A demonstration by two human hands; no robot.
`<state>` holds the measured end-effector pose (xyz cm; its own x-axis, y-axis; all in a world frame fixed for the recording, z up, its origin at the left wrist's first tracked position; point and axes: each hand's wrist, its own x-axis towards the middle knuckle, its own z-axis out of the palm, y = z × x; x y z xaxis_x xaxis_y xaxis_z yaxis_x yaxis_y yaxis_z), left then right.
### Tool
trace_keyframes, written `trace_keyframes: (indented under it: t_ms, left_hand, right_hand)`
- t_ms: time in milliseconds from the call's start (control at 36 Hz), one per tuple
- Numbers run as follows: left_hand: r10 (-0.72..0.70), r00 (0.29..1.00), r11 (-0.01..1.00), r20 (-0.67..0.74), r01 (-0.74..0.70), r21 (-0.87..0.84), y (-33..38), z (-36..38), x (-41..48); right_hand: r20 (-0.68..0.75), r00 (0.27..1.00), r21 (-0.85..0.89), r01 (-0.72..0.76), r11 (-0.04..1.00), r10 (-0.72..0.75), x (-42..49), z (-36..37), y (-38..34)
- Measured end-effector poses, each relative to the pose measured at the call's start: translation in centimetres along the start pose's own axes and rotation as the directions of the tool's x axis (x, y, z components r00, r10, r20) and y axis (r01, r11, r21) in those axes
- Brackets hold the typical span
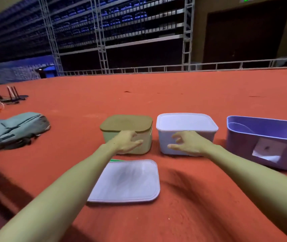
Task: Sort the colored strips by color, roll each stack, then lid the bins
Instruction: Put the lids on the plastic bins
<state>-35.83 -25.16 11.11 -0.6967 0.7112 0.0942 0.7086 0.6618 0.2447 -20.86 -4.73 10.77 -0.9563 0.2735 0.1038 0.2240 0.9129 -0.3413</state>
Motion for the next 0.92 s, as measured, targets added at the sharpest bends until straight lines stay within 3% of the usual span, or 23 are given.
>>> trace_keyframes:
  t_ms: [139, 278, 361, 417, 528, 750, 917]
  left_hand:
    - [-0.109, 0.991, 0.994, 0.077, 0.107, 0.026, -5.6, 2.0, -5.2]
    - [-0.316, 0.944, 0.945, 0.098, 0.304, 0.116, -10.0, 3.9, -8.2]
    - [-0.367, 0.920, 0.927, 0.140, 0.351, 0.130, -11.5, 4.5, -9.2]
    - [-0.385, 0.911, 0.920, 0.149, 0.366, 0.139, -12.0, 5.0, -9.6]
    - [-0.405, 0.905, 0.910, 0.135, 0.383, 0.160, -12.3, 5.6, -9.8]
    - [-0.389, 0.915, 0.910, 0.104, 0.364, 0.201, -12.1, 5.8, -9.4]
    - [-0.398, 0.914, 0.909, 0.076, 0.383, 0.164, -11.9, 5.8, -9.0]
  right_hand:
    - [0.118, 0.991, 0.020, -0.068, 0.997, 0.065, -1.6, 3.6, -1.8]
    - [0.188, 0.971, 0.126, -0.174, 0.977, 0.148, -2.2, 6.7, -3.4]
    - [0.163, 0.978, 0.138, -0.154, 0.978, 0.131, -2.1, 7.8, -4.1]
    - [0.256, 0.958, 0.253, -0.193, 0.948, 0.126, -2.4, 8.8, -4.6]
    - [0.318, 0.939, 0.254, -0.220, 0.942, 0.133, -2.2, 10.6, -5.0]
    - [0.203, 0.970, 0.126, -0.165, 0.978, 0.137, -1.4, 10.8, -5.0]
    - [0.176, 0.976, 0.146, -0.157, 0.977, 0.130, -1.5, 10.9, -5.4]
